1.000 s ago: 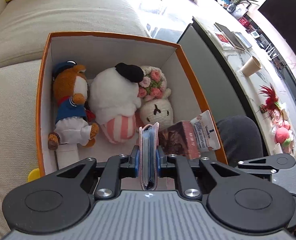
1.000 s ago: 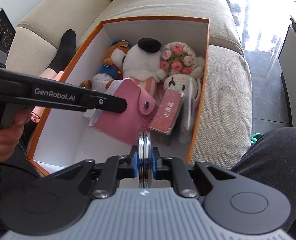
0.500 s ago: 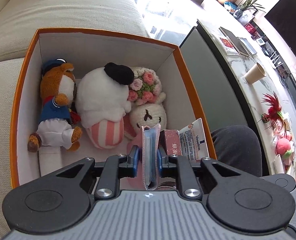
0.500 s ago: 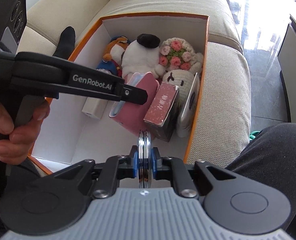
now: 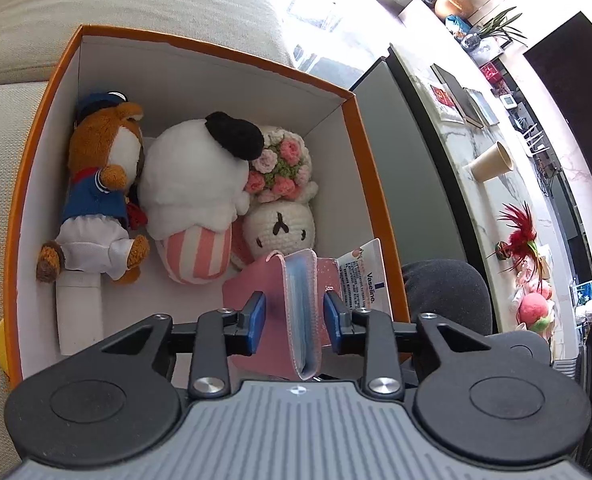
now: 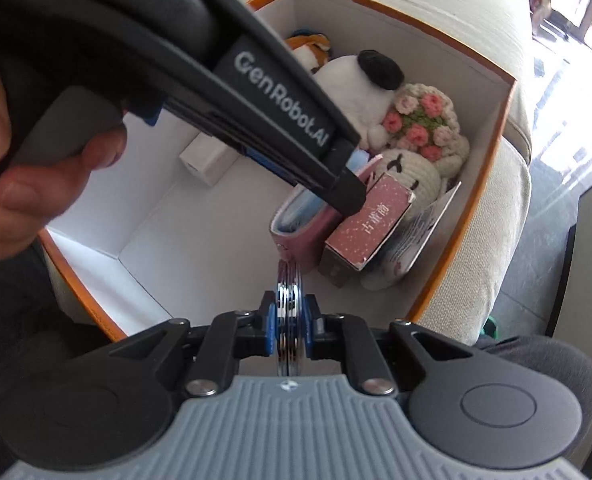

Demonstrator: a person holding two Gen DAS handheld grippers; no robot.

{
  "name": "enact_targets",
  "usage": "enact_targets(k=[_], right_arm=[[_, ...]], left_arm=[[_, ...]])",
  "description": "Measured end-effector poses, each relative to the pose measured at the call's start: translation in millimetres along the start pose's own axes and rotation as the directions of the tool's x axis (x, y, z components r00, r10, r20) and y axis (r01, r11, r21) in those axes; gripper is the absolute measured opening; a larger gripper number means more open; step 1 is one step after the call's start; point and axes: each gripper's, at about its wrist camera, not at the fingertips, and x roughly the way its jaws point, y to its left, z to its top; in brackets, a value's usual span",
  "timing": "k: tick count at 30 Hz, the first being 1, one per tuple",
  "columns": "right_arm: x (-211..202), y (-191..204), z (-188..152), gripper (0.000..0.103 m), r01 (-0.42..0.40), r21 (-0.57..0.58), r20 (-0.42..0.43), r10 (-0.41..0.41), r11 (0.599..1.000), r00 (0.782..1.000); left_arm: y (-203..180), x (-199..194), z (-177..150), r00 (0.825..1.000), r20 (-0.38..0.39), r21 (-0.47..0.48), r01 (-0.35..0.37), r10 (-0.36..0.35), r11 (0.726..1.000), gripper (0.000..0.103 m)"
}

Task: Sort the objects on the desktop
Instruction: 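Lower the pink card holder into the box and open the left tool, then lower the round mirror onto the box floor and open the right tool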

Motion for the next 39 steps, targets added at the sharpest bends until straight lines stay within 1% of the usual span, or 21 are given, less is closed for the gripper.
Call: enact_targets(k=[1, 2, 4, 6, 9, 12, 14, 17, 20, 26, 29, 34, 37, 39], right_arm=[[1, 3, 1, 0.014, 0.008, -0.048, -0.006, -0.008, 0.999, 1.000], [3, 5, 2, 0.014, 0.012, -0.089, -0.015, -0.013, 0.996, 1.000], [6, 10, 4, 0.014, 0.007, -0.170, -0.036, -0.014, 0.985, 0.999], [11, 18, 4, 0.014, -0.005, -0.262, -0.064, -0.012, 0.965, 0.998], [20, 32, 0, 0.014, 0.015, -0.413, -0.090, -0.057, 0.911, 0.994], [27, 38, 1, 0.014, 0.051, -0.501, -0.089, -0.110, 0.864, 0.990], [30, 39, 1, 0.014, 0.038, -0.523, -0.104, -0.107, 0.851, 0.989], [32, 39, 2, 0.015, 0.022, -0.540, -0.122, -0.104, 0.841, 0.987], [30, 34, 5, 0.017, -0.010, -0.516, -0.151, -0.079, 0.856, 0.985], [25, 18, 12, 0.023, -0.092, -0.429, -0.214, -0.002, 0.899, 0.977], [23, 11, 15, 0.024, -0.124, -0.390, -0.240, 0.030, 0.912, 0.970], [17, 8, 13, 0.024, -0.167, -0.354, -0.270, 0.070, 0.920, 0.960], [16, 10, 17, 0.026, -0.218, -0.330, -0.301, 0.116, 0.919, 0.946], [19, 11, 18, 0.025, -0.207, -0.328, -0.309, 0.102, 0.922, 0.946]], left_arm=[[0, -2, 0, 1.000, 0.009, 0.005, 0.002, -0.002, 1.000, 0.054], [-1, -4, -1, 1.000, 0.015, 0.009, 0.005, -0.005, 1.000, 0.056], [-1, -6, 0, 1.000, 0.014, 0.003, 0.016, -0.016, 1.000, 0.056], [1, -8, 0, 1.000, 0.018, -0.009, 0.016, -0.016, 1.000, 0.056], [3, -15, -3, 0.999, 0.040, -0.017, 0.018, -0.017, 1.000, 0.056], [3, -27, -8, 0.997, 0.068, -0.005, 0.020, -0.020, 1.000, 0.056], [3, -33, -11, 0.997, 0.078, 0.005, 0.013, -0.013, 1.000, 0.056], [5, -40, -18, 0.996, 0.087, 0.000, 0.011, -0.011, 1.000, 0.056], [7, -47, -23, 0.995, 0.101, -0.005, 0.019, -0.018, 1.000, 0.056], [13, -65, -33, 0.990, 0.139, -0.011, 0.025, -0.023, 1.000, 0.056], [19, -74, -37, 0.988, 0.155, -0.022, 0.027, -0.023, 0.999, 0.056], [28, -84, -44, 0.984, 0.177, -0.045, 0.024, -0.016, 0.999, 0.056], [35, -90, -48, 0.981, 0.193, -0.062, 0.024, -0.012, 0.998, 0.056], [38, -94, -50, 0.979, 0.203, -0.072, 0.022, -0.007, 0.997, 0.056]])
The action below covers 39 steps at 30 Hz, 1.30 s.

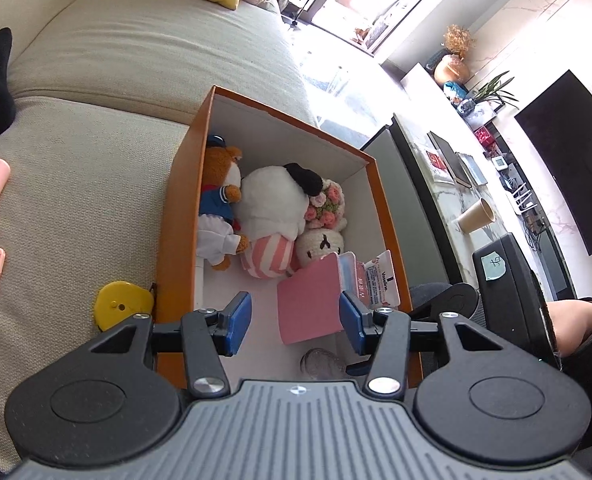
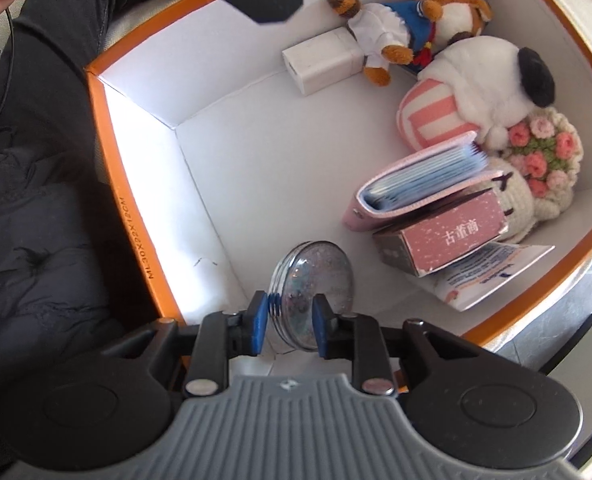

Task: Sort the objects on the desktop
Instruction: 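Lower the round mirror onto the box floor and open the right tool, then move both tools out of the box toward the pink stick and yellow tape measure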

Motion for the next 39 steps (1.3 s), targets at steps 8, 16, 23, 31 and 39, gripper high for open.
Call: enact_targets(k=[8, 16, 23, 31, 39], right_arm=[[6, -1, 3, 0.018, 0.044, 0.027, -0.023, -0.044, 0.999, 0.999], [-46, 13, 5, 0.018, 0.052, 0.027, 0.143, -0.056, 0.998, 0.988], [-91, 63, 43, 0.018, 0.016, -0.072, 0.321, 0.008, 0.997, 0.947], [-80, 76, 126, 0.026, 0.044, -0.146, 0.295, 0.001, 0.988, 0.955], [-36, 63, 185, 0.030, 0.073, -0.153, 0.173, -0.046, 0.986, 0.984]], left_arm=[[10, -23, -3, 0.999, 0.043, 0.004, -0.016, 0.016, 1.000, 0.056], [48, -72, -6, 0.981, 0.105, 0.000, -0.167, 0.166, 0.986, 0.056], [84, -91, -8, 0.930, 0.110, 0.041, -0.357, 0.351, 0.933, 0.056], [118, -66, -14, 0.871, 0.084, 0.219, -0.490, 0.484, 0.844, 0.056], [110, -18, -23, 0.810, 0.147, 0.470, -0.562, 0.567, 0.681, 0.054]])
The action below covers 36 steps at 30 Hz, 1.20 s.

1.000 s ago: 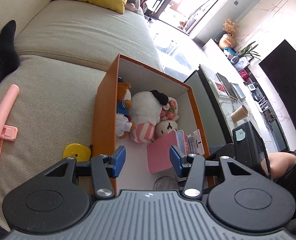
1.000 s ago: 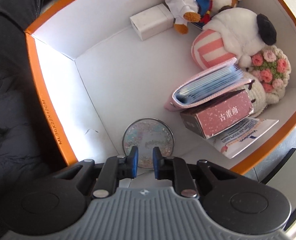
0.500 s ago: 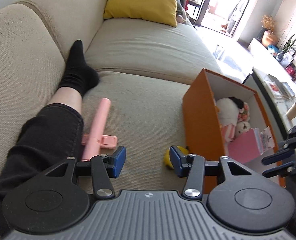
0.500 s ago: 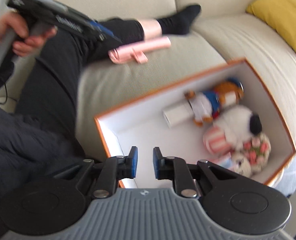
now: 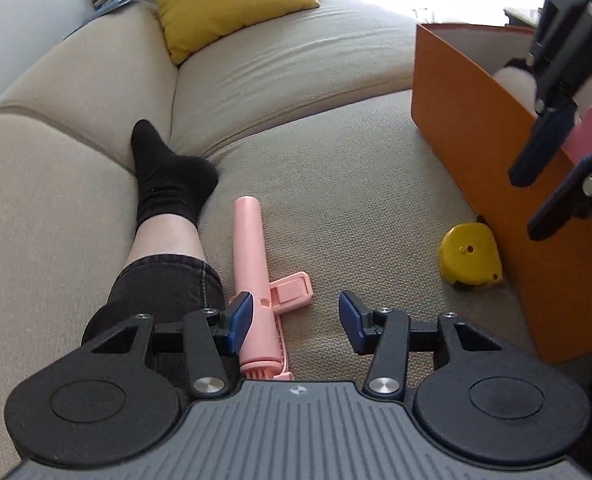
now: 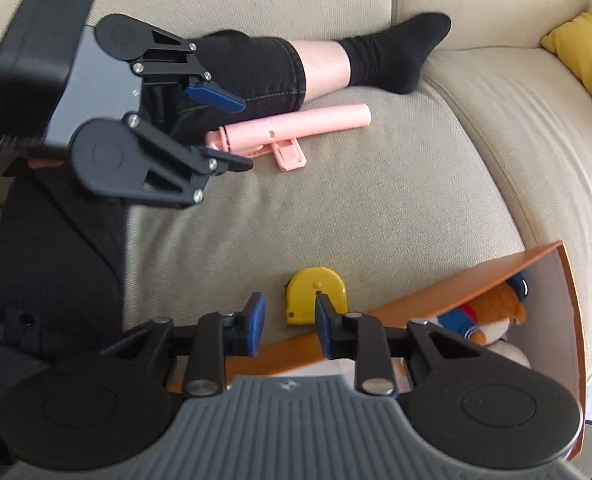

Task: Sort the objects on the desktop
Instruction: 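Move both tools out of the box toward the pink stick and yellow tape measure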

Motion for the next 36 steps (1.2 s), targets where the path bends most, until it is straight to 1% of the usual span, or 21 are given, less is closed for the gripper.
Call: enact_targets(k=[1, 4, 6, 8, 10, 12, 15, 16, 17, 18, 19, 23, 26, 28, 30, 31, 33, 34, 35, 36], right_arm=[[4, -2, 3, 0.030, -0.003, -0.001, -0.011, 0.003, 1.000, 1.000], [14, -10, 9, 0.031, -0.013, -0.002, -0.033, 0.013, 1.000, 0.999], [18, -14, 10, 0.032, -0.021, 0.000, -0.042, 0.021, 1.000, 0.999], [20, -18, 10, 0.032, -0.031, 0.003, -0.050, 0.031, 1.000, 0.998], [21, -21, 9, 0.033, -0.043, 0.004, -0.056, 0.043, 0.999, 0.998], [24, -24, 9, 0.034, -0.057, 0.004, -0.059, 0.057, 0.998, 0.997], [24, -27, 9, 0.035, -0.075, 0.007, -0.057, 0.075, 0.997, 0.996], [24, -28, 8, 0.036, -0.079, 0.007, -0.057, 0.079, 0.997, 0.995], [24, -28, 8, 0.036, -0.081, 0.008, -0.057, 0.081, 0.997, 0.995], [25, -29, 7, 0.036, -0.083, 0.010, -0.058, 0.084, 0.996, 0.995], [25, -30, 7, 0.036, -0.086, 0.010, -0.059, 0.087, 0.996, 0.995], [24, -30, 7, 0.036, -0.089, 0.009, -0.057, 0.089, 0.996, 0.994], [25, -29, 8, 0.036, -0.083, 0.000, -0.061, 0.083, 0.997, 0.995], [27, -28, 9, 0.036, -0.081, -0.011, -0.072, 0.080, 0.997, 0.994], [30, -27, 11, 0.036, -0.077, -0.021, -0.086, 0.075, 0.997, 0.993], [32, -27, 12, 0.036, -0.079, -0.026, -0.096, 0.076, 0.997, 0.992], [38, -22, 14, 0.037, -0.081, -0.035, -0.123, 0.076, 0.996, 0.989], [41, -19, 15, 0.037, -0.077, -0.044, -0.138, 0.070, 0.996, 0.988], [44, -15, 16, 0.037, -0.070, -0.059, -0.156, 0.060, 0.996, 0.986], [49, -9, 17, 0.039, -0.055, -0.076, -0.175, 0.041, 0.996, 0.984]], left_arm=[[-6, 7, 0, 1.000, -0.005, 0.035, -0.016, 0.016, 0.999, 0.053], [-21, 23, -1, 0.997, -0.014, 0.136, -0.068, 0.070, 0.988, 0.053], [-29, 33, -3, 0.994, -0.023, 0.181, -0.098, 0.104, 0.978, 0.052], [-35, 45, -4, 0.988, -0.038, 0.232, -0.139, 0.152, 0.963, 0.045], [-39, 54, -5, 0.984, -0.052, 0.254, -0.154, 0.173, 0.955, 0.042], [-43, 60, -6, 0.979, -0.060, 0.270, -0.170, 0.193, 0.948, 0.042], [-47, 69, -8, 0.972, -0.047, 0.285, -0.209, 0.231, 0.936, 0.040], [-48, 71, -8, 0.970, -0.042, 0.289, -0.218, 0.240, 0.932, 0.038], [-48, 72, -8, 0.969, -0.040, 0.289, -0.223, 0.244, 0.931, 0.033], [-47, 74, -7, 0.968, -0.044, 0.279, -0.224, 0.245, 0.934, 0.028], [-44, 74, -7, 0.971, -0.047, 0.266, -0.216, 0.236, 0.940, 0.025], [-32, 61, -6, 0.977, -0.018, 0.197, -0.207, 0.214, 0.959, 0.017], [-15, 42, -4, 0.988, 0.012, 0.089, -0.152, 0.152, 0.984, 0.012], [-2, 26, -4, 0.993, 0.040, 0.017, -0.108, 0.107, 0.994, 0.009], [10, 11, -7, 0.996, 0.057, -0.048, -0.071, 0.074, 0.996, 0.007], [19, 4, -8, 0.998, 0.060, -0.097, -0.025, 0.031, 0.995, 0.007], [33, -3, -13, 0.998, 0.046, -0.183, 0.059, -0.051, 0.981, 0.007], [38, -4, -16, 0.996, 0.039, -0.211, 0.082, -0.075, 0.974, 0.007], [40, -3, -17, 0.996, 0.040, -0.218, 0.086, -0.079, 0.972, 0.007], [40, -3, -20, 0.997, 0.046, -0.208, 0.076, -0.068, 0.975, 0.008]])
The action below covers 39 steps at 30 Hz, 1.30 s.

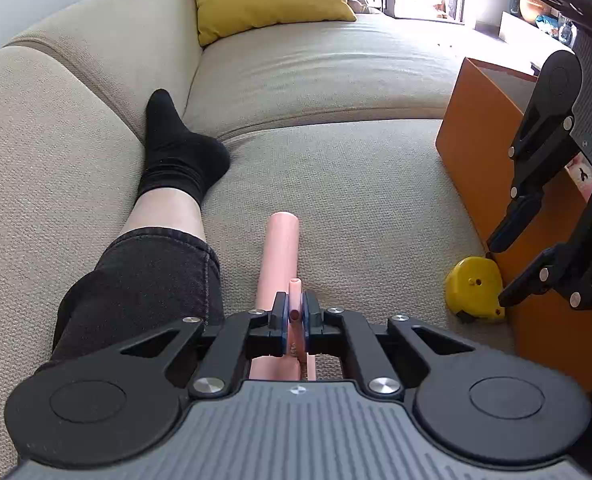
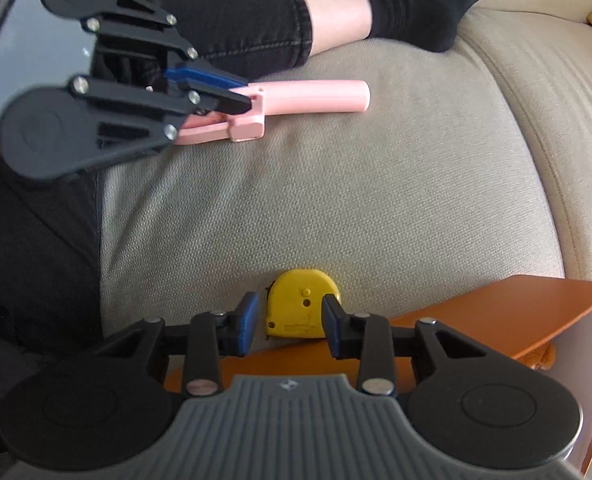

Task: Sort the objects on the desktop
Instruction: 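Move both tools out of the box toward the pink stick and yellow tape measure, then grasp the pink stick with the left tool while the right tool grasps the yellow tape measure, then carry the pink stick with the left tool while the right tool carries the tape measure into the box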

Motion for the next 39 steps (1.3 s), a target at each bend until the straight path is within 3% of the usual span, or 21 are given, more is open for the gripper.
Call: enact_targets(k=[8, 14, 20, 29, 34, 39], right_arm=[[31, 10, 15, 0.054, 0.107, -0.054, -0.121, -0.113, 0.993, 0.986], [50, 8, 20, 0.058, 0.106, -0.060, -0.182, -0.116, 0.993, 0.976], [55, 8, 23, 0.054, 0.101, -0.046, -0.189, -0.108, 0.994, 0.976], [28, 19, 15, 0.053, 0.095, -0.058, -0.093, -0.100, 0.994, 0.991], [-19, 28, 10, 0.053, 0.101, -0.048, 0.033, -0.099, 0.994, 0.995], [-70, 31, -12, 0.053, 0.126, -0.019, 0.164, -0.121, 0.992, 0.979]], left_arm=[[13, 5, -5, 0.999, -0.033, -0.020, 0.018, -0.019, 1.000, 0.014], [30, 16, 0, 0.994, -0.054, -0.109, 0.093, -0.100, 0.990, 0.015], [47, 19, -2, 0.987, -0.050, -0.199, 0.143, -0.156, 0.969, 0.012], [49, 0, -9, 0.982, 0.000, -0.257, 0.182, -0.189, 0.949, 0.006], [49, -26, -7, 0.978, 0.045, -0.275, 0.207, -0.202, 0.939, 0.006], [40, -64, 4, 0.966, 0.129, -0.259, 0.250, -0.224, 0.933, 0.006]])
